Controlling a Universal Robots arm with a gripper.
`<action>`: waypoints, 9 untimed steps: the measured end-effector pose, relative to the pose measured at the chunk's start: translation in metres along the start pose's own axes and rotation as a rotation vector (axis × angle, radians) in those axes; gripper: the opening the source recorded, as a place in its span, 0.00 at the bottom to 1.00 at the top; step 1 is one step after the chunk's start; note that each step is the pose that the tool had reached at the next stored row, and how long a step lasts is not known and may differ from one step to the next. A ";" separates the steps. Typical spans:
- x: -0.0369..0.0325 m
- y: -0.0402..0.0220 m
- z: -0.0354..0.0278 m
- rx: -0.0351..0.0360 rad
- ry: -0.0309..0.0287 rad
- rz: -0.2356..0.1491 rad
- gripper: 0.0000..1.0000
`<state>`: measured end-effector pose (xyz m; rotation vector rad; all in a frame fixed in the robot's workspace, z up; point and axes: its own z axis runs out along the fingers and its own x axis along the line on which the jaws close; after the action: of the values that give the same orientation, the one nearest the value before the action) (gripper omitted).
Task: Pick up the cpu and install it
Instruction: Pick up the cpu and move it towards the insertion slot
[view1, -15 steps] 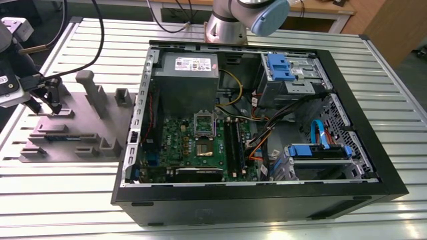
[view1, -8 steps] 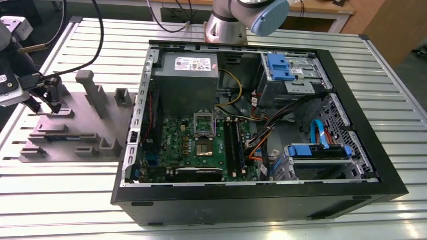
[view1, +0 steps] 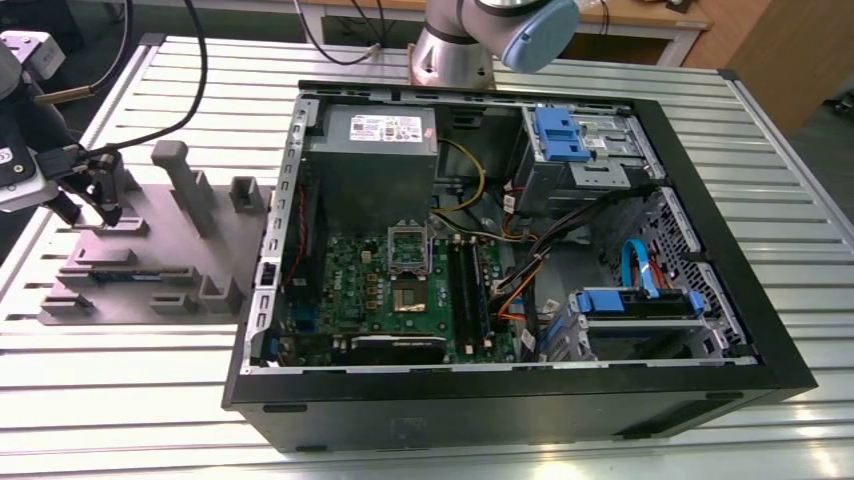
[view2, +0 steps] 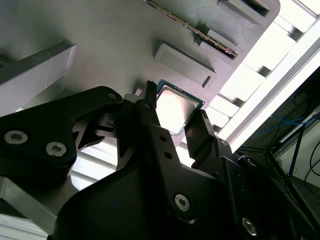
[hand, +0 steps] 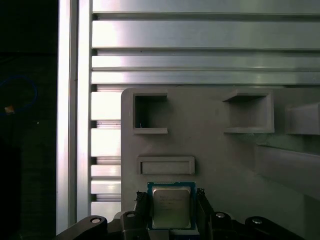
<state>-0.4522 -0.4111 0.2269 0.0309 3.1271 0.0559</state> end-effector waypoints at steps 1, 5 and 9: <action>0.0000 0.0000 0.0000 0.0000 0.0000 0.000 0.47; 0.0000 0.0000 -0.0003 0.0000 0.0001 0.000 0.47; -0.0001 0.0002 -0.0056 0.0001 0.0001 0.000 0.47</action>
<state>-0.4522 -0.4110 0.2325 0.0310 3.1272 0.0557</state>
